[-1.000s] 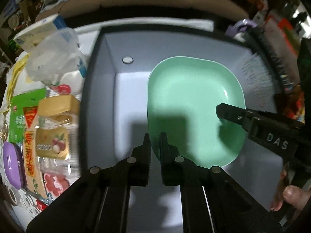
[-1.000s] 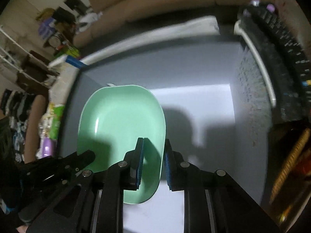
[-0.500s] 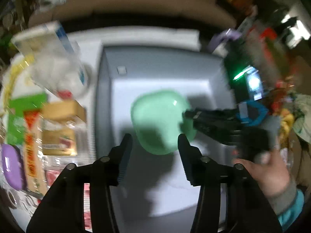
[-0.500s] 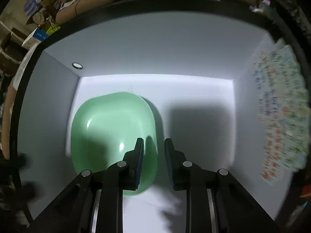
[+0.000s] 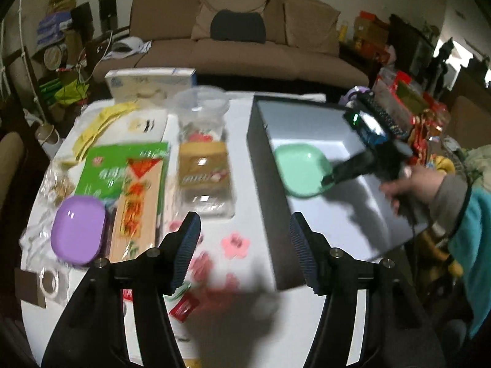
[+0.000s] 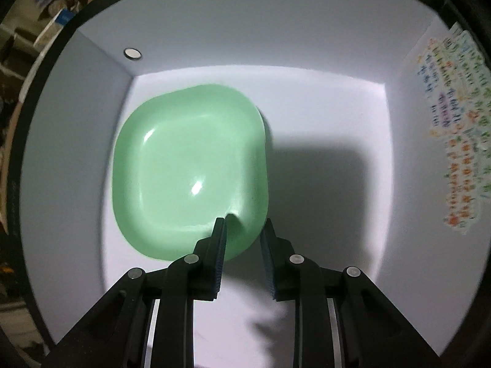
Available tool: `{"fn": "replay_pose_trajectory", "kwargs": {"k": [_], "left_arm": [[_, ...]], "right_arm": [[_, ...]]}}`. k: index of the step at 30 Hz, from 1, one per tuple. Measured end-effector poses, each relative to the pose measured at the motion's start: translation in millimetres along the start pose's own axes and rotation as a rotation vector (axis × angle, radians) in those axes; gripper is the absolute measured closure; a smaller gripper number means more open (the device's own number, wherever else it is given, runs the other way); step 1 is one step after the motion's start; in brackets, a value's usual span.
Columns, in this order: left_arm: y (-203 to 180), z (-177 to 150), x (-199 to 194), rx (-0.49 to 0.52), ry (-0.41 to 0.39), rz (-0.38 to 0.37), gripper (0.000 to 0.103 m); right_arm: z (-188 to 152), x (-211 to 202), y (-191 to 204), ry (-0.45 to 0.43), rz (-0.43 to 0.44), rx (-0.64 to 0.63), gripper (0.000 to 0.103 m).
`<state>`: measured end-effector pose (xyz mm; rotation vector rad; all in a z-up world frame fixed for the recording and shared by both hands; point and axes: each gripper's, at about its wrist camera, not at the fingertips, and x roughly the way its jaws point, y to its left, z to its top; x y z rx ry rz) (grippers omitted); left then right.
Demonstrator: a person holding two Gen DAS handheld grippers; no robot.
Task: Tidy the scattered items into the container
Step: 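Lower the green plate into the black box with the right tool and open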
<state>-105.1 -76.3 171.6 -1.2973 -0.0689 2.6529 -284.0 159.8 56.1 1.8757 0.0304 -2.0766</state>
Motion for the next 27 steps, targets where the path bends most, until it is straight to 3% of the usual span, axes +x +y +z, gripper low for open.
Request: {"fn": "replay_pose_trajectory", "kwargs": {"k": [5,11,17,20,23,24,25,27], "left_arm": [[19.6,-16.2,12.8,-0.021,0.014,-0.018,0.046],[35.3,-25.3,16.9,-0.04,-0.021,-0.039,0.046],[52.6,-25.0,16.4,-0.045,-0.044,-0.053,0.046],[68.9,-25.4,17.6,-0.095,-0.041,-0.054,0.046],[77.1,-25.3,19.6,-0.117,-0.039,-0.063,0.046],[77.1,-25.3,20.2,-0.115,-0.041,-0.062,0.046],[75.9,-25.3,20.7,-0.111,-0.042,-0.064,0.046],[71.2,-25.8,20.9,-0.099,-0.04,-0.081,0.046]], "right_arm": [[-3.2,0.7,10.1,0.005,0.111,0.086,0.079],[-7.4,1.5,16.8,-0.013,0.078,0.133,0.064],[-10.1,-8.4,-2.9,-0.092,0.075,0.254,0.07],[-17.4,-11.9,-10.6,-0.092,0.086,0.294,0.073],[-26.0,-18.1,-8.5,-0.068,0.061,0.25,0.068],[-29.4,-23.8,-5.4,-0.073,0.012,0.209,0.062],[-34.5,-31.5,-2.4,-0.083,-0.039,0.168,0.048],[-47.0,-46.4,2.9,-0.094,-0.076,0.093,0.044]]}}
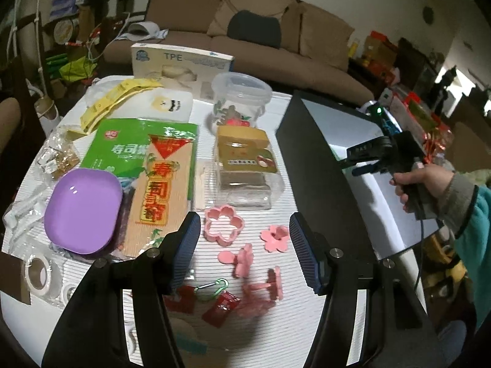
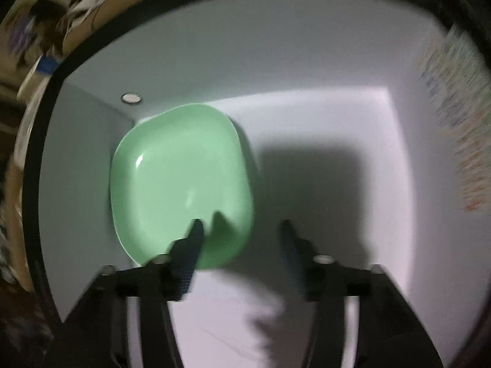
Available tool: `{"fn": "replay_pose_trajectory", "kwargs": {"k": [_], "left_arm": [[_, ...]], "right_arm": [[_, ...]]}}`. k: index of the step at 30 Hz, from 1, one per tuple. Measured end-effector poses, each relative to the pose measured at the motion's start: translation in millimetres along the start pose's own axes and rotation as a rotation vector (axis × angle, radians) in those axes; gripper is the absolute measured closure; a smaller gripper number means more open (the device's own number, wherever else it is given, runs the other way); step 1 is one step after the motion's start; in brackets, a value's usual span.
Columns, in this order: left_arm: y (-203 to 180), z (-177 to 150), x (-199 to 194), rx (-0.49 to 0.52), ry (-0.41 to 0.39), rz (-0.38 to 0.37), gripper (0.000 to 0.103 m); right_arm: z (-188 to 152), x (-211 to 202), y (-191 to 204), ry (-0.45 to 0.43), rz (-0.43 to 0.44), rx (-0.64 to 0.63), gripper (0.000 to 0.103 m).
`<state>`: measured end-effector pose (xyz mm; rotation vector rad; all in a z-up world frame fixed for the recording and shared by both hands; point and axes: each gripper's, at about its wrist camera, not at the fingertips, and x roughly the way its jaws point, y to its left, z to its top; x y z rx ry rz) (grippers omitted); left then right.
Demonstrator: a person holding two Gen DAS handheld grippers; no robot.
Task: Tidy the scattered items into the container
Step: 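Lower the green plate into the black box with the right tool and open, then withdraw the right tool from the box while the left tool moves to the pink flower stamps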
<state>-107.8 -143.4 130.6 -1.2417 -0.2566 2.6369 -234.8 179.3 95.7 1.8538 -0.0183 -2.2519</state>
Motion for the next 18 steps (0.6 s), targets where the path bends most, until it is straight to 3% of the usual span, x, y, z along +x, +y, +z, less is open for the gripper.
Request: {"fn": "replay_pose_trajectory", "kwargs": {"k": [4,7,10,18], "left_arm": [[-14.5,-2.0,-4.2,0.053,-0.017,-0.02,0.045],[-19.7,-2.3,-5.1,0.066,-0.02,-0.038,0.045],[-18.0,-2.3,-4.4,0.06,-0.018,-0.032,0.045],[-2.8,4.2,-9.1,0.023,-0.033,-0.027,0.045]], "right_arm": [[-26.5,-8.9,12.9,0.058,0.006,-0.141,0.046],[-43.2,-2.3,28.8,0.115,0.042,-0.212,0.06],[-49.4,3.8,39.9,0.137,0.104,-0.194,0.064],[-50.2,-3.8,44.1,0.094,0.16,-0.127,0.064]]}}
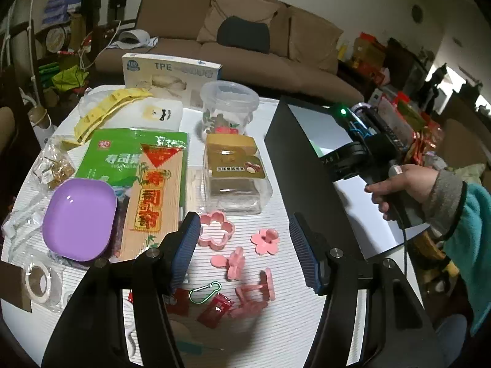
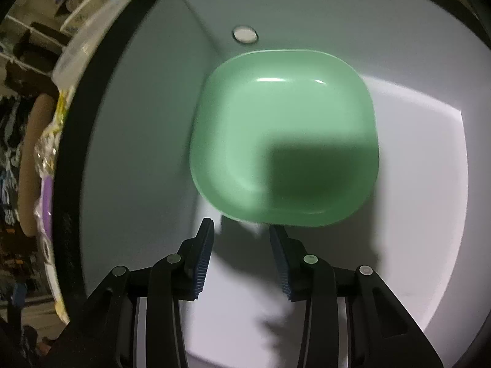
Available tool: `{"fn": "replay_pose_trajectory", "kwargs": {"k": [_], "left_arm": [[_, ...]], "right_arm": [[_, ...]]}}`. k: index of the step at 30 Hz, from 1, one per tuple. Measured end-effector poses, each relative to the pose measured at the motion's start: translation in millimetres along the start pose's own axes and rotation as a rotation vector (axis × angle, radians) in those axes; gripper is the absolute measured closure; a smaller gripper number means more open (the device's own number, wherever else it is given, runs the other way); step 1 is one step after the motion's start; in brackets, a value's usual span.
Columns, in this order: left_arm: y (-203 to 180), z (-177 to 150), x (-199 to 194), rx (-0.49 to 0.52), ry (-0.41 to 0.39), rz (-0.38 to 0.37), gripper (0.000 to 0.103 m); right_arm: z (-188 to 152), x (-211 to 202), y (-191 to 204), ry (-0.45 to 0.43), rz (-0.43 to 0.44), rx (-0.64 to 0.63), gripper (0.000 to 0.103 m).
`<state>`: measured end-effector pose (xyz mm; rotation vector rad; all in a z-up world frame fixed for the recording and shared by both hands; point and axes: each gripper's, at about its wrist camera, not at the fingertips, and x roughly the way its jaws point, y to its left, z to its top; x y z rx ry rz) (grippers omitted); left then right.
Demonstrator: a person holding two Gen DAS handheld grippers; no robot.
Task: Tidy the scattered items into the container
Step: 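Withdraw the right tool from the box while the left tool moves to the pink flower stamps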
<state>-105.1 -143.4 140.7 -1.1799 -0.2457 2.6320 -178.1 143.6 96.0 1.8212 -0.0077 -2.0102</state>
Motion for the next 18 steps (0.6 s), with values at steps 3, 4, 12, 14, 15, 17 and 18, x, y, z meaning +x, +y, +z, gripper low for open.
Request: {"fn": "replay_pose_trajectory", "kwargs": {"k": [3,4,12,14,15,17,18], "left_arm": [[6.4,1.2,0.4,-0.002,0.008,0.013,0.04],[9.6,1.5,0.8,-0.005,0.013,0.019,0.039],[45.6,-10.4,19.8,-0.071,0.094,0.079,0.021],[44.2,-18.9,28.2,-0.054,0.121,0.095,0.02],[42.7,-23.4,33.6,-0.044,0.138,0.102,0.02],[39.5,-31.4,41.1,-0.024,0.162,0.104,0.02],[36.8,-36.5,43.5,-0.016,0.176,0.101,0.02]], "right_arm": [[-11.3,-8.6,0.5,0.007,0.048,0.004,0.064],[-18.5,-16.3,2.9,-0.004,0.037,-0.016,0.064],[9.4,-42.3,50.8,-0.291,0.029,-0.215,0.04],[-1.6,-48.5,77.1,-0.351,0.06,-0.257,0.028],[-8.7,-52.1,85.7,-0.372,0.058,-0.269,0.026],[-37.7,-64.5,94.9,-0.436,0.034,-0.307,0.025],[-45.0,-57.3,104.8,-0.457,0.045,-0.322,0.024]]}}
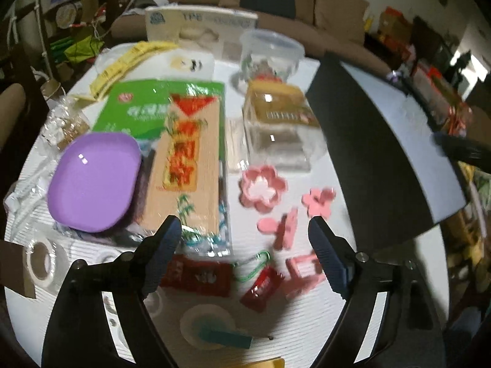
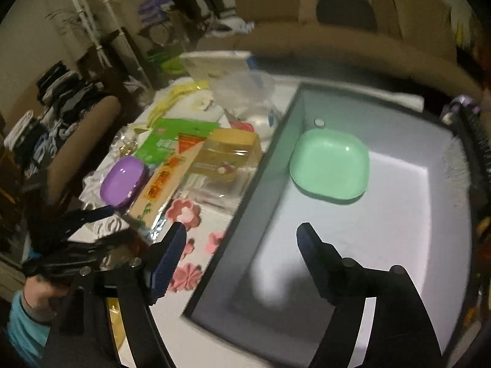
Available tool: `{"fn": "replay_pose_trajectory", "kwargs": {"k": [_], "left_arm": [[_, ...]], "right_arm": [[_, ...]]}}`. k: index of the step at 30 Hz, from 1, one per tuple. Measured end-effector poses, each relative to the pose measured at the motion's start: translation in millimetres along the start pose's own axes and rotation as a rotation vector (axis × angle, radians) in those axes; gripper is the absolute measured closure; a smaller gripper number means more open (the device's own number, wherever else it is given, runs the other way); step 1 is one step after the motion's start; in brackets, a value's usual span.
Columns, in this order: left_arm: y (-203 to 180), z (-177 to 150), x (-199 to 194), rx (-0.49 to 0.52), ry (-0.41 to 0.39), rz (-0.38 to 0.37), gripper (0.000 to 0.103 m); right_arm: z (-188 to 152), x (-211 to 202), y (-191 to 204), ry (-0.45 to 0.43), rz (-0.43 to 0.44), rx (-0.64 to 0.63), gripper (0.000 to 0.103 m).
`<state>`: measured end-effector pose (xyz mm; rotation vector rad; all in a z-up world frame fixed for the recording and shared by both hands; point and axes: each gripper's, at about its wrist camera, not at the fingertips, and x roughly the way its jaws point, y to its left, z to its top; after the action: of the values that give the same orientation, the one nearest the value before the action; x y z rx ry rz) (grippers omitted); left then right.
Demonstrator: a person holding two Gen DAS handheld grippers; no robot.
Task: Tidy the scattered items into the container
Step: 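Withdraw the right tool from the box while the left tool moves to the pink flower stamps, then grasp a pink flower stamp with the left tool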
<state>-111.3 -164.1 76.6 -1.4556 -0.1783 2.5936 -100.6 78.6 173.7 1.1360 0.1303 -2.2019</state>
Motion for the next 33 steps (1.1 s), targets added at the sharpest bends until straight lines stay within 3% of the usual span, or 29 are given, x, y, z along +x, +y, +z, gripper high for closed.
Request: {"fn": "replay_pose_trajectory", "kwargs": {"k": [3,5,9,11,14,18,25,27,29,33], "left_arm": [[-7.8,-15.5,-2.7,0.025,0.022,-0.05,0.02],[-16.0,-25.9,-11.2,0.071,0.009,-0.069,0.02],[-37.2,-45.5,-18.6,0.222,-0.035,-0.031,0.02],[-44.0,-48.6,-13.5,0.247,-0.029,-0.023,0.02],[-55.5,-52.8,-4.0,0.282,-0.019,-0.044,0.02],[-70.1,-58.2,11.0,0.347,0.003,-0.012,0.02],[-75.1,-61.4,33.8,0.364,0.03,0.041,0.022],[-75.7,-62.7,38.1,0.368,0.036,0.036,0.03],[-75.2,-63.5,42.1,0.363,0.054,0.027,0.066],[-66.8,-59.4,37.4,0.303,0.076,-0.035,0.066]], "right_arm": [[-21.6,-2.1,32.2,-0.042,0.074,-0.03,0.02],[-41.3,-2.7,50.6,-0.057,0.077,-0.059,0.02],[-77.1,-11.1,65.8,-0.094,0.083,-0.031,0.02],[-92.3,-9.6,65.2,-0.081,0.112,0.009,0.02],[-101.7,-11.1,60.9,-0.07,0.106,0.043,0.02],[-106.6,-19.0,51.1,-0.075,0.102,0.096,0.02],[-98.4,-7.6,58.7,-0.081,0.09,0.12,0.02],[-95.1,-1.5,62.7,-0.079,0.094,0.122,0.02],[-92.3,5.2,67.1,-0.078,0.106,0.13,0.02],[-91.2,15.9,71.8,-0.066,0.125,0.146,0.02]]}}
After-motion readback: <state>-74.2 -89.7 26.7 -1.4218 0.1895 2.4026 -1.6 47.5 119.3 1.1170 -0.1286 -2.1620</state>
